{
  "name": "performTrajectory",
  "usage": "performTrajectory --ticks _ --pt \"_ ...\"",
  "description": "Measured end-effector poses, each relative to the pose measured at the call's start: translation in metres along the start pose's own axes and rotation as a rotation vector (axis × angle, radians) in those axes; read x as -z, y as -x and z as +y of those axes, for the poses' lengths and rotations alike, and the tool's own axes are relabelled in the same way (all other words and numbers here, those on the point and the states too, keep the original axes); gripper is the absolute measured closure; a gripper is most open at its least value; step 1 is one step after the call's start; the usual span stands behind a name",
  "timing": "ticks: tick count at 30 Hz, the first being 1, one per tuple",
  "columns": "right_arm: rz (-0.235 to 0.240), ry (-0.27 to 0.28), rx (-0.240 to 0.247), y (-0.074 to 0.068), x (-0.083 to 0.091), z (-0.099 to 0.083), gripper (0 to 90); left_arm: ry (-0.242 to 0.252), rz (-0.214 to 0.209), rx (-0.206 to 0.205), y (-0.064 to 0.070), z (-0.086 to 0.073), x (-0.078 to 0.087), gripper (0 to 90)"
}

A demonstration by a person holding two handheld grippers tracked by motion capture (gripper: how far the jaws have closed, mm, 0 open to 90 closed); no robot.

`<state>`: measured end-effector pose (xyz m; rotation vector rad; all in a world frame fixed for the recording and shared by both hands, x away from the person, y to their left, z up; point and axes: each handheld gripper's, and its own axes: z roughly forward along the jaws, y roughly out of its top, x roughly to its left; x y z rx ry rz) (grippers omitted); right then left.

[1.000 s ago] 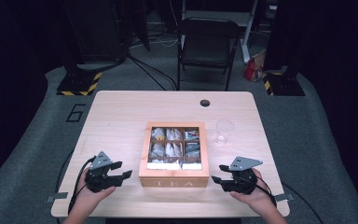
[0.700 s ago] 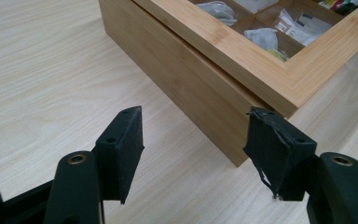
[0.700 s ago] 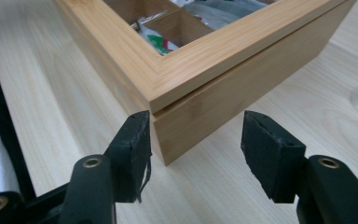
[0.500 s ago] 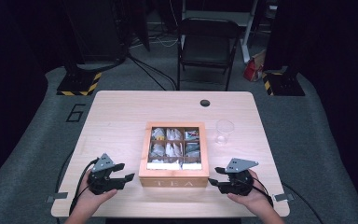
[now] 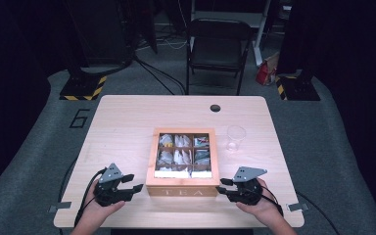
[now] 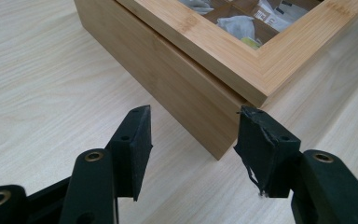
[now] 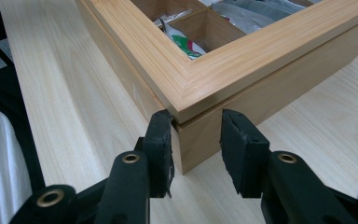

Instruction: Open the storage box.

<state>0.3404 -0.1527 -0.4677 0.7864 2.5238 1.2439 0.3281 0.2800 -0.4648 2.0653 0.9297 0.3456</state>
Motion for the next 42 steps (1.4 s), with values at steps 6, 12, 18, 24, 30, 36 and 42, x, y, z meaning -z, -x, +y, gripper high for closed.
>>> performTrajectory --ticks 6,12,18,24,30,36,42 --pt "0.015 0.003 -0.003 -0.002 -0.001 0.001 65.6 0.005 -0.008 0.002 0.002 0.0 0.0 46.4" --pt "0.025 0.004 -0.021 -0.001 -0.002 0.002 65.6 0.002 -0.018 -0.01 0.004 0.002 0.0 48.4" --pt "0.032 0.024 -0.042 0.0 0.001 0.004 65.7 0.015 -0.018 -0.013 0.007 0.003 0.001 49.3" --pt "0.046 0.067 -0.059 0.001 0.006 0.007 65.8 0.048 -0.015 -0.017 0.01 0.006 0.004 51.7" --pt "0.047 0.085 -0.073 0.001 0.008 0.008 65.9 0.056 -0.029 -0.019 0.013 0.009 0.006 52.0" --pt "0.05 0.087 -0.069 0.002 0.008 0.008 66.0 0.038 -0.039 -0.043 0.02 0.012 -0.002 54.0" --pt "0.046 0.076 -0.064 0.001 0.008 0.007 66.0 0.024 -0.021 -0.063 0.026 0.015 -0.012 56.5"
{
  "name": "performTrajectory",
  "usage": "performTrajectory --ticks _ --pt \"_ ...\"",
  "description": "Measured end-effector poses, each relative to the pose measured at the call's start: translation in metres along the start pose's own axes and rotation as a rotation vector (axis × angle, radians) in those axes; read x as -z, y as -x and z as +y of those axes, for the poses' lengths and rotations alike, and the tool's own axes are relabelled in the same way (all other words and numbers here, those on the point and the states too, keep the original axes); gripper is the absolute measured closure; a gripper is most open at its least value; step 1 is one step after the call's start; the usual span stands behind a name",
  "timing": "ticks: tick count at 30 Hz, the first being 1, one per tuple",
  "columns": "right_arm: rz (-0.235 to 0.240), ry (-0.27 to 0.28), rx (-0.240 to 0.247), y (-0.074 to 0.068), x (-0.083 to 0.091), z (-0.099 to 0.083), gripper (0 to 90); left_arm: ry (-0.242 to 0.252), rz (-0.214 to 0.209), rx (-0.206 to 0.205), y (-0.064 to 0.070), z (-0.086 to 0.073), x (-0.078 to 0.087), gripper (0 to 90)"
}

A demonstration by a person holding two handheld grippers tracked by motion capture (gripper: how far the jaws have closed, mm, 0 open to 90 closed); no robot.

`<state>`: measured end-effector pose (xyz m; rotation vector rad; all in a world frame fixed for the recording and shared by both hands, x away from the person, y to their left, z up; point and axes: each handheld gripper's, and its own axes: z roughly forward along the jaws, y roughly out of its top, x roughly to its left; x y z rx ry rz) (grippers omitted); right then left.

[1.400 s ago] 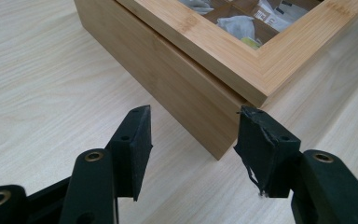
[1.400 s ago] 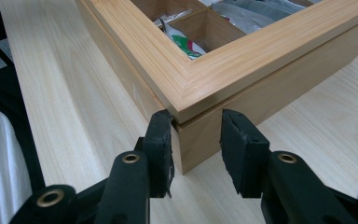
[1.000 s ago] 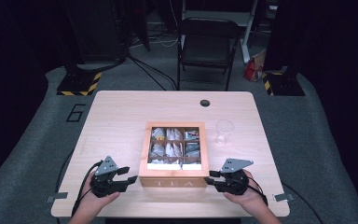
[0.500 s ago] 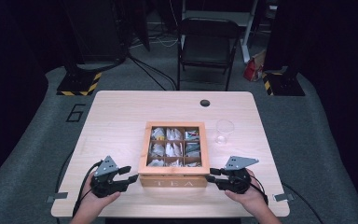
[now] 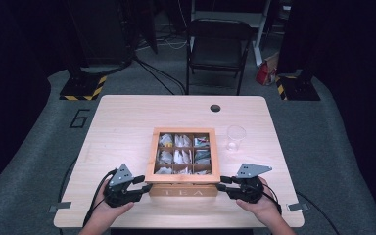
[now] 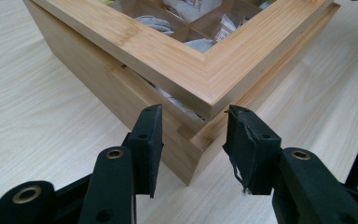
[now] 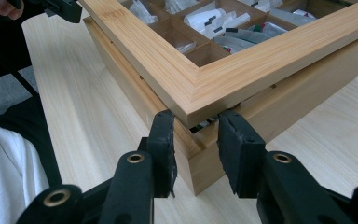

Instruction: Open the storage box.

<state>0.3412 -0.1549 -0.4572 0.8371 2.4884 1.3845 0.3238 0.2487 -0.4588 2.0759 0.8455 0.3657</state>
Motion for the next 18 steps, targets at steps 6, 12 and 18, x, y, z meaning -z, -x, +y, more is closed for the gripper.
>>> performTrajectory --ticks 6,12,18 --pt "0.0 0.0 0.001 0.0002 -0.0002 -0.0002 66.0 0.012 -0.006 0.006 0.0013 0.0043 -0.0005 57.8" --pt "0.002 0.011 -0.01 0.0004 0.0001 -0.0002 65.8 0.016 -0.011 0.02 0.001 0.0051 0.0 57.8" --pt "-0.015 0.02 -0.006 -0.0009 0.0014 0.0021 61.6 0.014 -0.015 0.032 0.0002 0.0089 0.003 57.8"
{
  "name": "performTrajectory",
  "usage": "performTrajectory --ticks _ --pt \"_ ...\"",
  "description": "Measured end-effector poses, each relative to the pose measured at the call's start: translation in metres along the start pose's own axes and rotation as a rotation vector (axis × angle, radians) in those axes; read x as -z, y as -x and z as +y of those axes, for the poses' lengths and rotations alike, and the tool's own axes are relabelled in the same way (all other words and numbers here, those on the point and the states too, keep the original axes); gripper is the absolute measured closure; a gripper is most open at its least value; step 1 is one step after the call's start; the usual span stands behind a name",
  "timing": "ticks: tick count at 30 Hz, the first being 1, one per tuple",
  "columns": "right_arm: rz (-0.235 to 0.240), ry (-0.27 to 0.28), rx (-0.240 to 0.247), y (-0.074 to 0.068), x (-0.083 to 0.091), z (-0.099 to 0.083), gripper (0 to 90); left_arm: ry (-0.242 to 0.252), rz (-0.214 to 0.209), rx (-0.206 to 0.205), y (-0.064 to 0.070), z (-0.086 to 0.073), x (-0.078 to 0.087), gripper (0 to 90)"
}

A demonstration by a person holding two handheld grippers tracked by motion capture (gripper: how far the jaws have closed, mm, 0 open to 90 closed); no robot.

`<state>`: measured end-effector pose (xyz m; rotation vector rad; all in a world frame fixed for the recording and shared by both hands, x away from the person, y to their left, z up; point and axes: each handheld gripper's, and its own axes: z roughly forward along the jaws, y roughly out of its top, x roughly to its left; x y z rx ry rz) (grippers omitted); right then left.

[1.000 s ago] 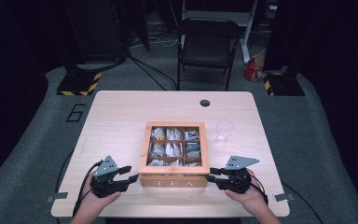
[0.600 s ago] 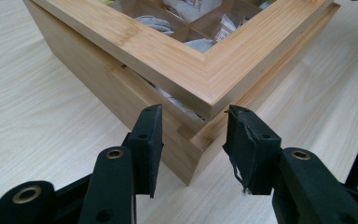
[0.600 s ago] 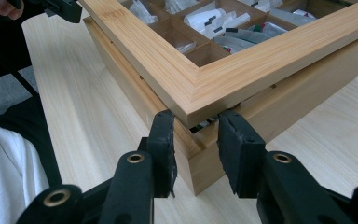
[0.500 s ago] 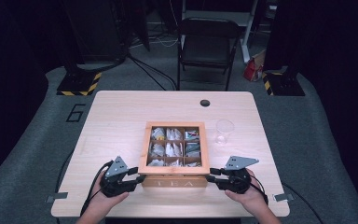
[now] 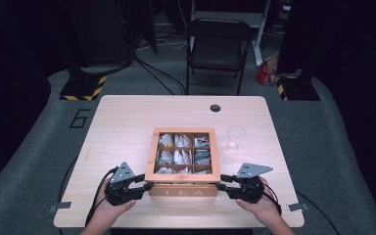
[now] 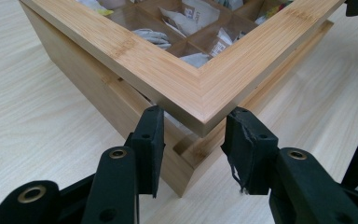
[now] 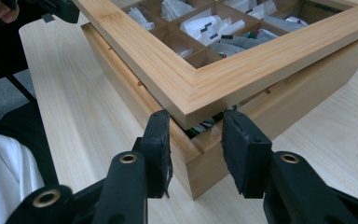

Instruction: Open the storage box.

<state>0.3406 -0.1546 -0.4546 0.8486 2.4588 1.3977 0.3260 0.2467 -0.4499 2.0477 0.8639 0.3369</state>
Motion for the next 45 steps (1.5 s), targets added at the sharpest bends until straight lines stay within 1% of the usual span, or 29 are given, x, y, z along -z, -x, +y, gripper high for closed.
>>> performTrajectory --ticks 1,3,6,7,8,9,11,12,13,14,15,16,17,18,19,20,22,24,27,29,31,33,34,35,36,42,44,45 --pt "-0.004 0.003 -0.003 0.0 0.0 0.001 60.6 0.006 -0.001 0.01 0.0 0.001 0.0 57.8" --pt "-0.008 0.007 -0.011 0.001 0.002 0.002 58.2 0.005 -0.002 0.007 0.0 0.002 0.002 57.8" --pt "-0.015 0.01 -0.011 0.0 0.003 0.005 58.2 0.01 0.004 0.0 -0.001 0.006 0.004 57.7" --pt "-0.018 0.008 -0.007 0.0 0.004 0.006 58.2 0.005 -0.001 0.0 -0.001 0.007 0.005 57.6" --pt "-0.018 0.013 -0.007 0.0 0.005 0.007 58.3 0.015 0.007 0.0 -0.001 0.008 0.005 57.6" --pt "-0.023 0.01 -0.007 0.0 0.006 0.009 58.3 0.007 0.0 0.0 -0.001 0.01 0.007 57.6" --pt "-0.026 0.011 -0.006 0.0 0.007 0.011 58.4 0.006 0.0 0.001 -0.002 0.012 0.008 57.7" --pt "-0.022 0.012 -0.006 0.0 0.008 0.013 58.4 0.005 -0.005 0.006 -0.002 0.013 0.009 57.7" --pt "-0.023 0.011 -0.009 0.0 0.008 0.014 58.5 0.01 -0.001 0.005 -0.003 0.014 0.009 57.7" --pt "-0.028 0.013 -0.011 -0.001 0.009 0.015 58.8 0.009 -0.009 0.01 -0.003 0.015 0.01 57.7" --pt "-0.02 0.015 -0.007 0.0 0.009 0.016 59.3 0.008 -0.012 0.012 -0.005 0.017 0.011 57.8" --pt "-0.024 0.018 -0.019 -0.001 0.01 0.018 59.5 0.014 -0.011 0.014 -0.005 0.017 0.011 57.8" --pt "-0.018 0.022 -0.024 -0.001 0.011 0.019 59.3 0.01 -0.019 0.02 -0.005 0.018 0.012 58.1" --pt "-0.018 0.022 -0.024 -0.001 0.011 0.019 59.3 0.017 -0.01 0.018 -0.005 0.019 0.012 58.1" --pt "-0.016 0.026 -0.019 0.0 0.013 0.022 59.3 0.01 -0.018 0.019 -0.006 0.021 0.013 58.6" --pt "-0.016 0.026 -0.019 0.0 0.013 0.022 59.3 0.012 -0.016 0.02 -0.006 0.022 0.013 58.6" --pt "-0.015 0.03 -0.02 0.0 0.014 0.024 59.3 0.008 -0.012 0.011 -0.007 0.025 0.014 58.7" --pt "-0.014 0.036 -0.014 0.0 0.016 0.027 59.0 0.004 -0.005 0.011 -0.007 0.027 0.015 58.6" --pt "-0.018 0.066 -0.021 0.0 0.021 0.033 59.7 -0.012 0.005 -0.008 -0.007 0.03 0.016 56.9" --pt "-0.018 0.081 -0.024 0.001 0.023 0.037 59.7 -0.013 0.006 -0.009 -0.007 0.03 0.016 56.8" --pt "-0.017 0.07 -0.012 0.002 0.023 0.039 58.7 -0.002 0.011 -0.002 -0.006 0.031 0.016 56.8" --pt "-0.004 0.05 -0.021 0.003 0.023 0.039 56.3 0.006 0.017 -0.009 -0.006 0.033 0.018 56.6" --pt "-0.005 0.045 -0.014 0.004 0.022 0.038 55.4 0.009 0.021 -0.015 -0.007 0.034 0.019 56.6" --pt "-0.015 0.041 -0.018 0.003 0.022 0.038 55.0 0.009 0.021 -0.018 -0.007 0.036 0.019 56.6" --pt "-0.025 0.033 -0.013 0.003 0.022 0.037 54.8 0.014 0.022 -0.015 -0.007 0.037 0.02 56.5" --pt "-0.044 0.044 -0.017 0.006 0.022 0.041 53.6 0.024 0.043 -0.042 -0.007 0.047 0.025 56.5" --pt "-0.049 0.051 -0.006 0.007 0.023 0.045 53.7 0.029 0.047 -0.054 -0.007 0.049 0.026 56.4" --pt "-0.052 0.052 -0.008 0.007 0.023 0.046 53.7 0.028 0.041 -0.05 -0.007 0.05 0.026 56.4"
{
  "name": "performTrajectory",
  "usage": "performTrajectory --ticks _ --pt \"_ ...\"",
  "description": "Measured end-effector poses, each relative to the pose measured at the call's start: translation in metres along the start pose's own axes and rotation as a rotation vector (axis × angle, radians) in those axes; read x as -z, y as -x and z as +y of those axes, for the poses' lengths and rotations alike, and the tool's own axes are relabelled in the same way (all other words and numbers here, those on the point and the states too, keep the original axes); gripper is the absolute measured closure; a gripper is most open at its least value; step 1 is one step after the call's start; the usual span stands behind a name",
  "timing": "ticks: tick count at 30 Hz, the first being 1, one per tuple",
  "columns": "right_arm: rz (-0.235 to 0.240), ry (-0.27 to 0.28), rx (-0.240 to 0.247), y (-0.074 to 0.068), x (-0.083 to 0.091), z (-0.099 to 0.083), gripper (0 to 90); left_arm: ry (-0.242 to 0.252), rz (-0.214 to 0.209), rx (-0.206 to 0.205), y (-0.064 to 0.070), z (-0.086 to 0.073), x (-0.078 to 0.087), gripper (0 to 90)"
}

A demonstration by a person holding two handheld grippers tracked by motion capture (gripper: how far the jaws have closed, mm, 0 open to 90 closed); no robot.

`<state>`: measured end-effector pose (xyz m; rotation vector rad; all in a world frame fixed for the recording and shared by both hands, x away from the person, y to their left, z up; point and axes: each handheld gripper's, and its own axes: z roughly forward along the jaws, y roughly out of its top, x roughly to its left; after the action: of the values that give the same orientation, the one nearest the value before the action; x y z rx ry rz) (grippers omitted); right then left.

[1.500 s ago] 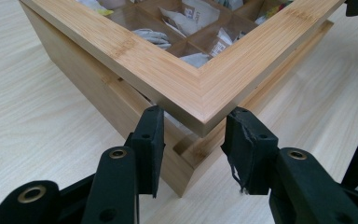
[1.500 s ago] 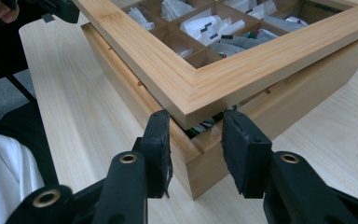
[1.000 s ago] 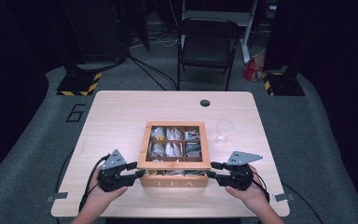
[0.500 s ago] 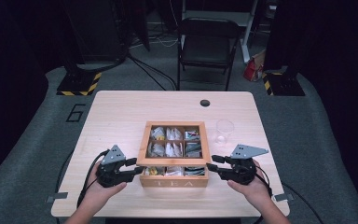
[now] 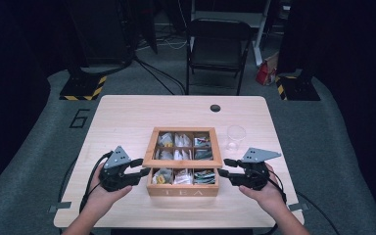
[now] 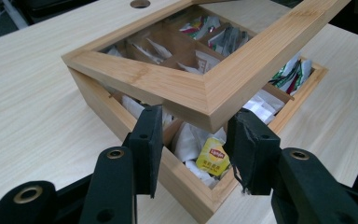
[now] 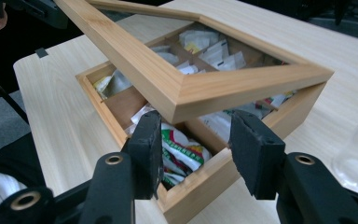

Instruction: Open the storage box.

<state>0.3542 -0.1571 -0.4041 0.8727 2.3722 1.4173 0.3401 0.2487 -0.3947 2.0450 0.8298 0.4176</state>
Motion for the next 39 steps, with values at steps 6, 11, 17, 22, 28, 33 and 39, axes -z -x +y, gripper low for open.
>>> performTrajectory --ticks 6,11,17,22,28,33,39 --pt "-0.003 -0.011 0.047 -0.001 -0.001 0.009 53.1 0.006 -0.004 -0.008 -0.002 0.004 0.001 56.4" --pt "-0.017 -0.002 0.069 -0.001 -0.002 0.018 52.2 0.017 0.006 -0.016 -0.004 0.012 0.004 56.4" --pt "-0.026 0.02 0.073 0.003 0.001 0.03 52.2 0.037 0.014 -0.027 -0.009 0.025 0.008 56.4" --pt "-0.02 0.022 0.066 0.008 0.002 0.04 52.7 0.04 0.008 -0.037 -0.013 0.034 0.01 56.5" --pt "-0.031 0.016 0.084 0.009 0.001 0.049 52.5 0.046 0.008 -0.039 -0.016 0.042 0.011 56.9" --pt "-0.042 0.016 0.088 0.012 0.001 0.058 54.1 0.052 0.003 -0.034 -0.021 0.05 0.011 57.2" --pt "-0.035 0.028 0.061 0.021 0.002 0.067 56.9 0.08 -0.005 -0.021 -0.028 0.058 0.01 53.8"
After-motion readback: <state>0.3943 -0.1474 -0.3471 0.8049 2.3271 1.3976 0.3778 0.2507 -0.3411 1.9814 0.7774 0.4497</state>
